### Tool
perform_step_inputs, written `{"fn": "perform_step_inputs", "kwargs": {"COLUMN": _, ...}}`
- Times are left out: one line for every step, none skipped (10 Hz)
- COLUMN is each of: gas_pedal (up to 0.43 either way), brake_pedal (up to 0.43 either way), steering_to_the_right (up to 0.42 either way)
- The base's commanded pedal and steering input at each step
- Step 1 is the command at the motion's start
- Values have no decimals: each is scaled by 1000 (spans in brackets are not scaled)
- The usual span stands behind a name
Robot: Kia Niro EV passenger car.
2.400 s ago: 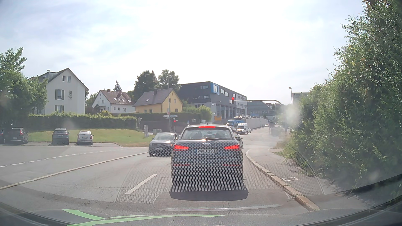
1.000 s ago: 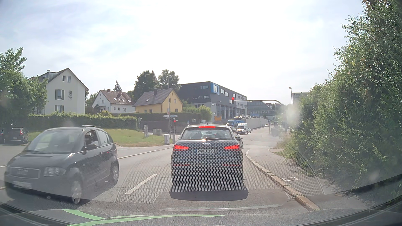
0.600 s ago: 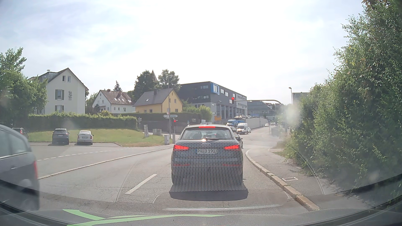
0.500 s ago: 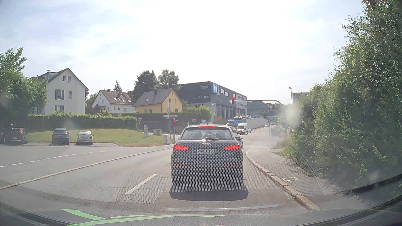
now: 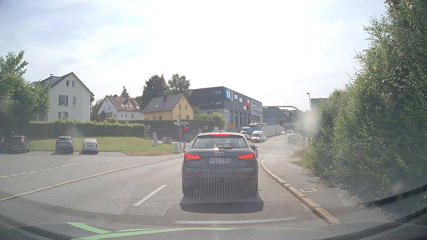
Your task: Follow the waypoints while adhering to traffic rules and regulations
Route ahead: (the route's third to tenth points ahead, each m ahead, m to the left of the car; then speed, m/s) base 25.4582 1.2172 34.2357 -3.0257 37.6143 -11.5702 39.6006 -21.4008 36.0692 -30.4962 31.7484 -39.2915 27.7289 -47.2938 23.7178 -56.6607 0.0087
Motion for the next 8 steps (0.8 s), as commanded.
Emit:
{"fn": "perform_step_inputs", "kwargs": {"gas_pedal": 0, "brake_pedal": 280, "steering_to_the_right": 40}}
{"fn": "perform_step_inputs", "kwargs": {"gas_pedal": 0, "brake_pedal": 280, "steering_to_the_right": 40}}
{"fn": "perform_step_inputs", "kwargs": {"gas_pedal": 0, "brake_pedal": 280, "steering_to_the_right": 40}}
{"fn": "perform_step_inputs", "kwargs": {"gas_pedal": 0, "brake_pedal": 280, "steering_to_the_right": 40}}
{"fn": "perform_step_inputs", "kwargs": {"gas_pedal": 0, "brake_pedal": 280, "steering_to_the_right": 40}}
{"fn": "perform_step_inputs", "kwargs": {"gas_pedal": 0, "brake_pedal": 280, "steering_to_the_right": 40}}
{"fn": "perform_step_inputs", "kwargs": {"gas_pedal": 0, "brake_pedal": 280, "steering_to_the_right": 40}}
{"fn": "perform_step_inputs", "kwargs": {"gas_pedal": 0, "brake_pedal": 280, "steering_to_the_right": 40}}
